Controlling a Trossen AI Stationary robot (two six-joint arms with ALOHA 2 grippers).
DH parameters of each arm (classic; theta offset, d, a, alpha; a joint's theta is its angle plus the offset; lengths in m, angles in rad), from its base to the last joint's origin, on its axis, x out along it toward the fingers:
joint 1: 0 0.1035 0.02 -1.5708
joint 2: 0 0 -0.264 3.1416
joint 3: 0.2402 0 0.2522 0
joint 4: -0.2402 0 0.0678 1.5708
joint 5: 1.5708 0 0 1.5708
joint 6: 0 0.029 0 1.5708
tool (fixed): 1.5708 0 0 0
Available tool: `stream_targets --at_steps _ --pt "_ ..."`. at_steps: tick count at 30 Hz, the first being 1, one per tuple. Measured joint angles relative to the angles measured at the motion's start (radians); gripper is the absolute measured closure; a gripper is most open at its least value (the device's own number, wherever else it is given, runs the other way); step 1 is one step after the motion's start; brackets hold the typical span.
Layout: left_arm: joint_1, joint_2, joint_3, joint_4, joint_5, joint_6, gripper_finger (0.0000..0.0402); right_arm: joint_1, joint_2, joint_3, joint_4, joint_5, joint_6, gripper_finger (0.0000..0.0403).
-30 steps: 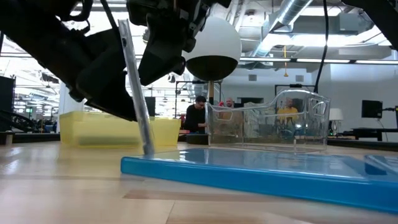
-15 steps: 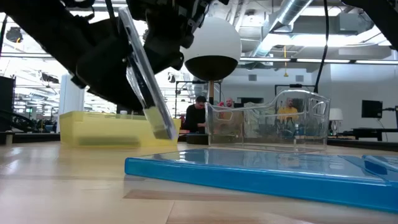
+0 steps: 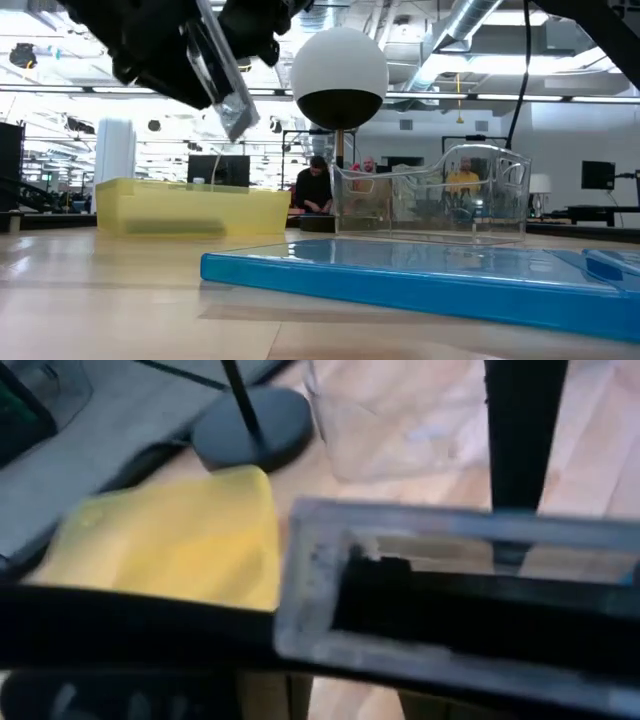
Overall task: Pick & place jewel cases by type
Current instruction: Put the black CD case into the yellow bin
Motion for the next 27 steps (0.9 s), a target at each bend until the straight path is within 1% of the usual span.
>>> stream_targets --at_steps 5,12,21,27 --pt "0.059 -0.1 0.0 -0.014 -0.011 0.086 0.0322 -0.036 0.001 0.062 0.007 -0.001 -0.04 0.0308" --pt "0.147 -0.184 0.0 -0.027 -0.013 0.201 0.0329 -0.083 0.002 0.072 0.081 -0.008 -0.093 0.0308" --pt "0.271 -0.238 0.002 -0.03 -0.016 0.318 0.0329 -0.144 0.005 0.072 0.203 -0.013 -0.136 0.0308" --pt "0.339 -0.245 0.006 -0.024 -0.007 0.358 0.0329 -0.173 0.007 0.058 0.289 -0.026 -0.159 0.0308"
